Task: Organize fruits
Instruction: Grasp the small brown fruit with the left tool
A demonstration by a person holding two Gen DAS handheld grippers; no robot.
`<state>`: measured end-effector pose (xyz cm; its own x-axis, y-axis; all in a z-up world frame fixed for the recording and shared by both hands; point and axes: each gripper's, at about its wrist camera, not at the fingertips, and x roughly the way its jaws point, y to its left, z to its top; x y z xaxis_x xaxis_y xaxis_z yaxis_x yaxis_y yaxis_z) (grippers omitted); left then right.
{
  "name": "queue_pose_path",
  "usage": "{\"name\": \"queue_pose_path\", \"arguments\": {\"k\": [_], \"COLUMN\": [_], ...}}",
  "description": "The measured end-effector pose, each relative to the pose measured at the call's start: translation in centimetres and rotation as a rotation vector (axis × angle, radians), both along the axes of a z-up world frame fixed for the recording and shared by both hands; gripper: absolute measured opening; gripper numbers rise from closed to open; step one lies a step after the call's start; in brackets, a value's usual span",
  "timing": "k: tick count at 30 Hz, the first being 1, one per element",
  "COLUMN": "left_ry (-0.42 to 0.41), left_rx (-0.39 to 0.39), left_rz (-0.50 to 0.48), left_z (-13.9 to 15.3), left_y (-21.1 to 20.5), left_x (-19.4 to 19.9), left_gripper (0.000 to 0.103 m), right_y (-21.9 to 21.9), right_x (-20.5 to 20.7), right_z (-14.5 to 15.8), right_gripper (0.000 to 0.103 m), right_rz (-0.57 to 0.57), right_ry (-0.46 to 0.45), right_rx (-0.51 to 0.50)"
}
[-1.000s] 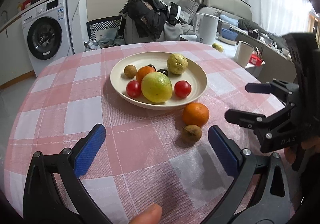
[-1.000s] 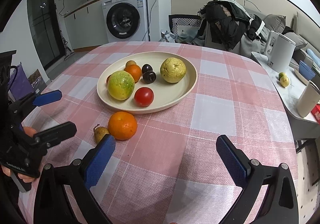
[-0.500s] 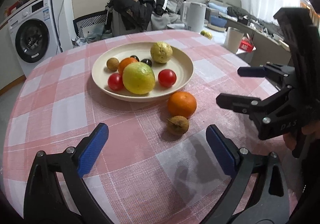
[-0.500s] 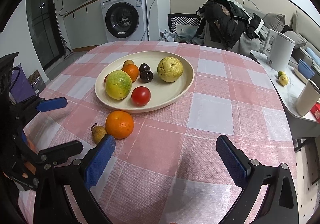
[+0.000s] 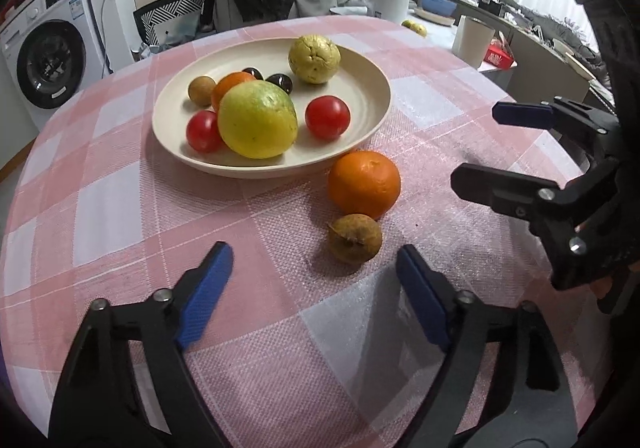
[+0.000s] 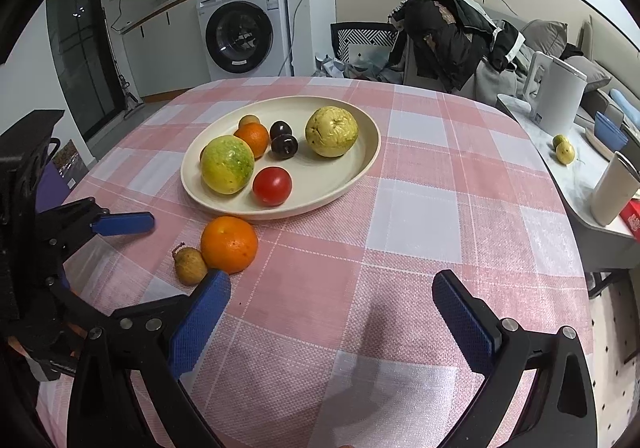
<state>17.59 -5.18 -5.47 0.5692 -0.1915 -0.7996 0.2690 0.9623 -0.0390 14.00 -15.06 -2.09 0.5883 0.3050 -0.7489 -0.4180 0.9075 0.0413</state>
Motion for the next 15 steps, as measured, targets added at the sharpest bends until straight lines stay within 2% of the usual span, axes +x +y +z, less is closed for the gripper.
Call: {"name": "queue_pose_path", "arguments": {"k": [6,8,12,15], "left_ry": [-0.013,-0.017,-0.024,-0.021], "left_rx": [0.002,-0.002,-0.023,-0.048], "left_rz": [-0.031,-0.044,-0.072,-0.084], "left_z": [0.1,0.2,0.4,0.6], "left_y": [-1.0,-1.2,-1.3,-1.1], "left_x": [0.3,0.2,-0.2,-0.4], "left_gripper": [0.063,0.055,0.032,0.025], "right_y": [-0.1,-0.2,-0.3,-0.3], "right_x": [0.1,0.1,0.1,0.0], "right_z": [-0.1,0.0,0.0,0.0], "right_gripper": [0.103,0.103,0.103,0.103], "right_rz": [-0.005,-0.005,-0.009,-0.009], "right_ry": [0.0,0.0,-0.002,-0.001], "right_rx": [0.006,0.006,0.009,0.009]}}
